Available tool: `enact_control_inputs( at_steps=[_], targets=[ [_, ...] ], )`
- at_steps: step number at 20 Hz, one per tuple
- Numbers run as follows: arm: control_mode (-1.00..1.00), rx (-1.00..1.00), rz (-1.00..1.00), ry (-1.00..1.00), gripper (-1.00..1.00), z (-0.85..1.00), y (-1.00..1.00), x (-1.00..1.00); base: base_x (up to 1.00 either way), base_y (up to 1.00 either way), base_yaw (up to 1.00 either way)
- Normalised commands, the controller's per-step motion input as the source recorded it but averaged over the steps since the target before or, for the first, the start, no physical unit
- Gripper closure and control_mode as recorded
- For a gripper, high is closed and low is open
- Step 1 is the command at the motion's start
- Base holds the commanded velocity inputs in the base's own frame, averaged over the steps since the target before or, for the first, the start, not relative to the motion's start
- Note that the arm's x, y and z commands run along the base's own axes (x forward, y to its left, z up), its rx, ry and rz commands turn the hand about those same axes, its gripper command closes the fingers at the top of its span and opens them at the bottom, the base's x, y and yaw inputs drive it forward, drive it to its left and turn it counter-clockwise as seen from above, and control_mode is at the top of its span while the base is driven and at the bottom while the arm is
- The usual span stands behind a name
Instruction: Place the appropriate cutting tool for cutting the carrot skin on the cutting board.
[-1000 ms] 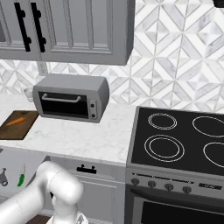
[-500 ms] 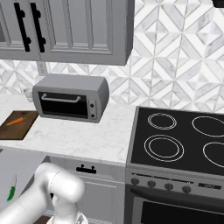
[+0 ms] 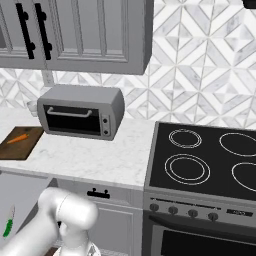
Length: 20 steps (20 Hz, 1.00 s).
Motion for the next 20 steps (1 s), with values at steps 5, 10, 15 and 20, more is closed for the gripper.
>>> enact_control_inputs(
  at_steps=[5,10,15,20],
  targets=[
    [-1.0,0.0,0.0,0.0,-1.0,0.58,-0.3,0.0,0.0,0.0,0.0],
    [-1.0,-0.01,0.02,-0.03,-1.0,0.08,-0.7,0.03,0.0,0.0,0.0],
    [-1.0,-0.07,0.21,-0.04,-1.0,0.0,-0.65,0.19,0.0,0.0,0.0],
    [-1.0,-0.09,0.3,0.0,-1.0,0.11,-0.11,0.49,0.0,0.0,0.0]
  ],
)
